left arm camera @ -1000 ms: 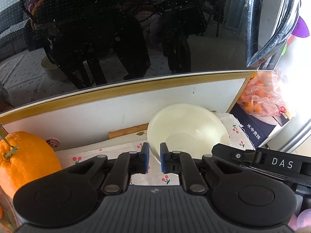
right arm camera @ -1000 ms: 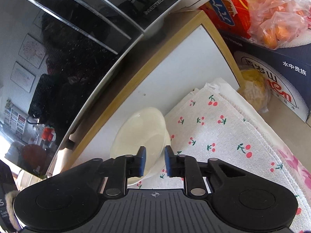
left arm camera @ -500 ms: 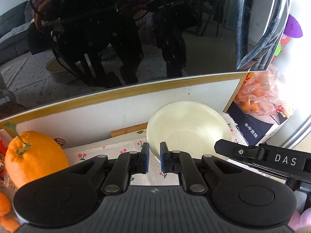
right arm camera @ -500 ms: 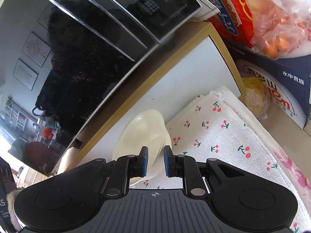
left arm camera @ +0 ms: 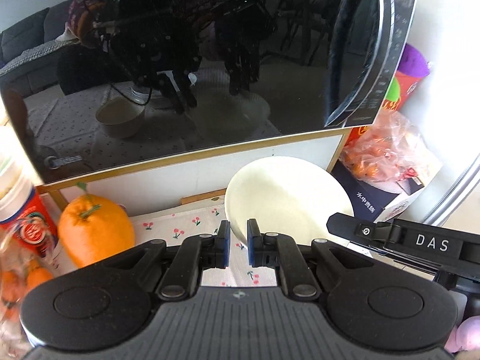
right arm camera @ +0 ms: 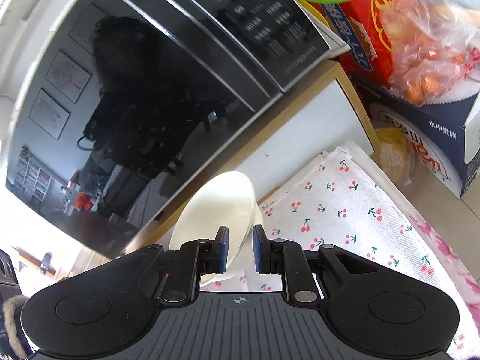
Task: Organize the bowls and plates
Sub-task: 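Lift the small cream bowl with both grippers and carry it to the bowl stack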
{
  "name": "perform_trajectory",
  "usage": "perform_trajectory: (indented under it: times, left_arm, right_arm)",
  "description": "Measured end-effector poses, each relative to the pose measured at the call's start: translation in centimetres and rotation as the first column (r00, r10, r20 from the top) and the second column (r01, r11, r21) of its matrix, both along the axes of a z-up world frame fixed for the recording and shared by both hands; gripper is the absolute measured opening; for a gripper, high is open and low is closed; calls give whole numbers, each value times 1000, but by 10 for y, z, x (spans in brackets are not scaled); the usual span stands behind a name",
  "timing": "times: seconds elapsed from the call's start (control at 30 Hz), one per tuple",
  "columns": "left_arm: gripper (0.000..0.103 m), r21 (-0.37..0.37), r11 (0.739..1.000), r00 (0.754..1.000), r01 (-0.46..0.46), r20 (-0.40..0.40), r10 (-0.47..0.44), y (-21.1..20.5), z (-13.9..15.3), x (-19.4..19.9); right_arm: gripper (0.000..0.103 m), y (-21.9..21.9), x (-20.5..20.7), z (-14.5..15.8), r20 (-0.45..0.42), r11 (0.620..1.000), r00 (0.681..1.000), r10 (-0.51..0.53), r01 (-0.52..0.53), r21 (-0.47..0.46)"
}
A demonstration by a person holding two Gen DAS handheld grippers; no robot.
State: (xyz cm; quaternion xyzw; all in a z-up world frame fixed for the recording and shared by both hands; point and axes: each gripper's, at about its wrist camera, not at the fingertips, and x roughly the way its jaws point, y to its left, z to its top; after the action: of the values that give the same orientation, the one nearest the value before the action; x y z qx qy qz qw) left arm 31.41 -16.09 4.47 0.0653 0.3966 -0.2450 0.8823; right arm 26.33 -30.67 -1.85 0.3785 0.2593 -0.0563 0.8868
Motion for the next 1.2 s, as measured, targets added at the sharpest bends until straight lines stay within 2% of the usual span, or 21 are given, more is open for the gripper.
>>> perform_trajectory:
  times: [0.37,0.8,1.2]
  left_arm:
    - [10,-40,999,1000,-20,13,20,30,23,-45]
    - [9,-86,995,998,-54,-27,52,67,21,-93]
    - [9,-133,987,995,-93,-42,89,109,10,-133]
  right_arm:
    - [17,28,-38,27,-2,999,1000,28,-28,-33]
    - [17,64,-85,38,-13,996,998,66,-67,-65]
    - [17,97,-109,33,-21,989,992,121,-123,-82]
